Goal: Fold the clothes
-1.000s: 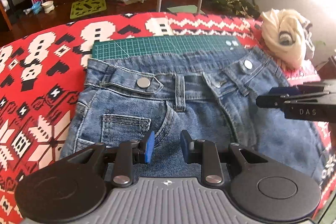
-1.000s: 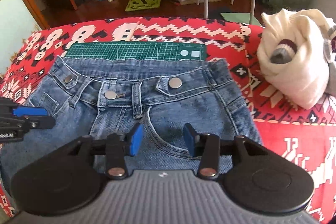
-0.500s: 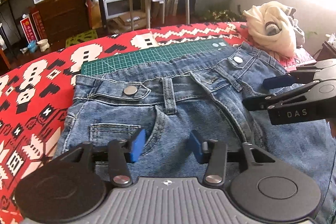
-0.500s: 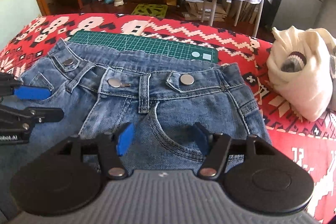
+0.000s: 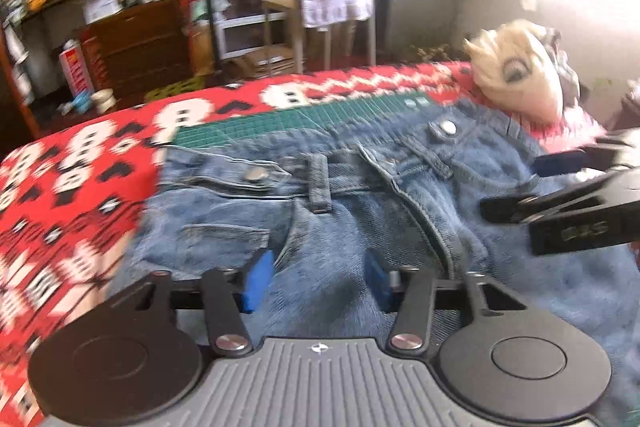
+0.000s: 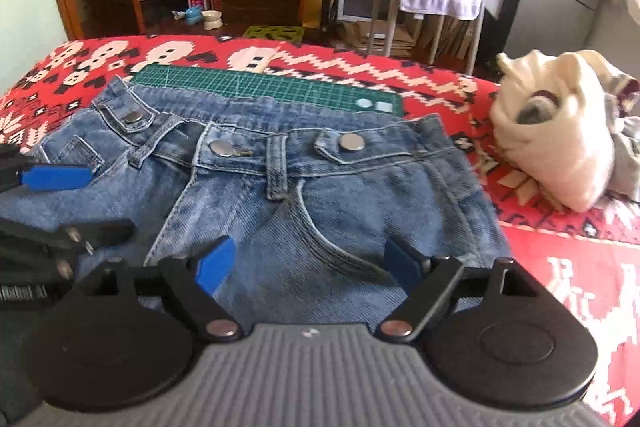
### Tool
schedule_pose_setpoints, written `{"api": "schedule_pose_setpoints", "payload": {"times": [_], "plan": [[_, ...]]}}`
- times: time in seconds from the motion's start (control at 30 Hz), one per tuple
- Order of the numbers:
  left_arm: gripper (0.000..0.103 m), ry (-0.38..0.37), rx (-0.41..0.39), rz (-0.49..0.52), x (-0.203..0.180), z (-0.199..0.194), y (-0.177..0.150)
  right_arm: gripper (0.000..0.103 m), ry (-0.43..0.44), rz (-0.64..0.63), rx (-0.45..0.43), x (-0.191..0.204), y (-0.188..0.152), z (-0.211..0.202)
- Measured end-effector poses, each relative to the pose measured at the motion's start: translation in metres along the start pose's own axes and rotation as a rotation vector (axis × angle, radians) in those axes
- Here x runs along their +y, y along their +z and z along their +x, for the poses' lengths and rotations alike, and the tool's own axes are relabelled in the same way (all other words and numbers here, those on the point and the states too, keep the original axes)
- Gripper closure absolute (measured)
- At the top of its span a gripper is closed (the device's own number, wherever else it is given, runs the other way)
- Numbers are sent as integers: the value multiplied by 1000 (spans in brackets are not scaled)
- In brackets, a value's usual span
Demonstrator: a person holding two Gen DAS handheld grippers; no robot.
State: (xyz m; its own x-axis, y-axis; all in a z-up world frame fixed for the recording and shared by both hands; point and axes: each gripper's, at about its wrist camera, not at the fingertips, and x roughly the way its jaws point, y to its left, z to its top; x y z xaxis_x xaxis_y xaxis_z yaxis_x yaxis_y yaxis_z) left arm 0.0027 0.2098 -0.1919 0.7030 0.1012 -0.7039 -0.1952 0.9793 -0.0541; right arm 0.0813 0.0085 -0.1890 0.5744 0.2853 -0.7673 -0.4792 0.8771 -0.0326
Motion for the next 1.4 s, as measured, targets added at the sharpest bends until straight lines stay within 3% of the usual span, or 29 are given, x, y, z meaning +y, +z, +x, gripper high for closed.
{"api": "schedule_pose_setpoints", "payload": {"times": [0.1,0.23,0.37,0.5,0.57,0.7,0.83,1.1,1.4], "plan": [[52,-26,-32,-59,7,-43,-3,18,3,53,-83,-10,-3,-47],[52,-55,-36,-96,12,-80,-22,18,40,75,-131,-14,-20,-99],[60,-77,-33,-129,20,-111,-44,21,120,57,-169,-7,-48,-132],[68,-39,-7,-135,27,-132,-69,40,177,13,-178,12,-73,-158],[83,-35,9,-158,36,-137,-81,50,204,-22,-179,29,-82,-168],[85,-4,28,-192,57,-142,-106,69,266,-117,-189,66,-96,-177],[90,43,66,-236,77,-149,-127,71,303,-186,-158,105,-110,-171],[90,103,140,-187,87,-137,-152,70,358,-289,-128,162,-125,-157],[90,108,91,-221,100,-126,-150,70,371,-339,-111,190,-132,-146]]}}
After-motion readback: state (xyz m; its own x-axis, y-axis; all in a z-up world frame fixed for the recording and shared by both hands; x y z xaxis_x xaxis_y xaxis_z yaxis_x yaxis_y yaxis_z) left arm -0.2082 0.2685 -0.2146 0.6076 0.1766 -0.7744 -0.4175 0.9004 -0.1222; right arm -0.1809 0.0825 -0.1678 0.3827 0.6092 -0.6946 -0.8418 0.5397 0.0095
